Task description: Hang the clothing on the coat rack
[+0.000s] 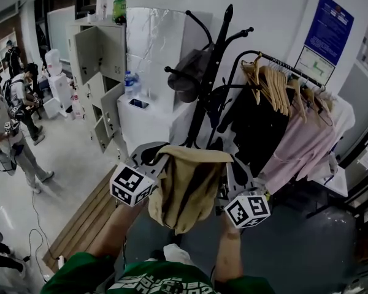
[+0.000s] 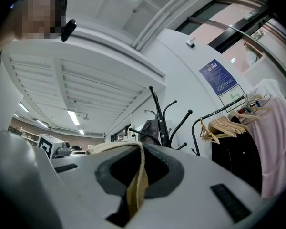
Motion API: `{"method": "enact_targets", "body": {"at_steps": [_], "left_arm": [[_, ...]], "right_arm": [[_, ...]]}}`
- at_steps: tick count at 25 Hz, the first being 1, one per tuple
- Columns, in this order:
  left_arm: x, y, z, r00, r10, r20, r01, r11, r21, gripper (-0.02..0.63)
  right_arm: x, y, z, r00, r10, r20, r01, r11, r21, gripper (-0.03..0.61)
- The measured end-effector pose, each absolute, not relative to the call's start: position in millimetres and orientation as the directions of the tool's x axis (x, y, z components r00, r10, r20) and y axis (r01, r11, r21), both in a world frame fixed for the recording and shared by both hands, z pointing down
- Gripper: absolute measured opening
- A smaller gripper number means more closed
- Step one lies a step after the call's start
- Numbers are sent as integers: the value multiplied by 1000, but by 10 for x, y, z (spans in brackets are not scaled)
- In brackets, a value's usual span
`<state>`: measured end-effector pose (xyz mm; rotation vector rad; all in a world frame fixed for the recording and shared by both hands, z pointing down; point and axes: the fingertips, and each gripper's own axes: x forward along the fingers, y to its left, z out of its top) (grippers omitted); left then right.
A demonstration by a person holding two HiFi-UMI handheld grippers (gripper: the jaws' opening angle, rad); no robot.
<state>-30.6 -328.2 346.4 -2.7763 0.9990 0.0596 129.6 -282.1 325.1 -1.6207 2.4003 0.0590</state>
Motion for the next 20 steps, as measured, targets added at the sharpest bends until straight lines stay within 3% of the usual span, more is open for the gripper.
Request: {"method": "enact_targets", "body": {"at_steps": [20], "left_arm": [[70, -4198, 2614, 768, -603, -214, -640, -720, -268, 25]], "right_arm": [[1661, -3701, 2397, -378, -847, -373, -904, 425, -49, 15]]}}
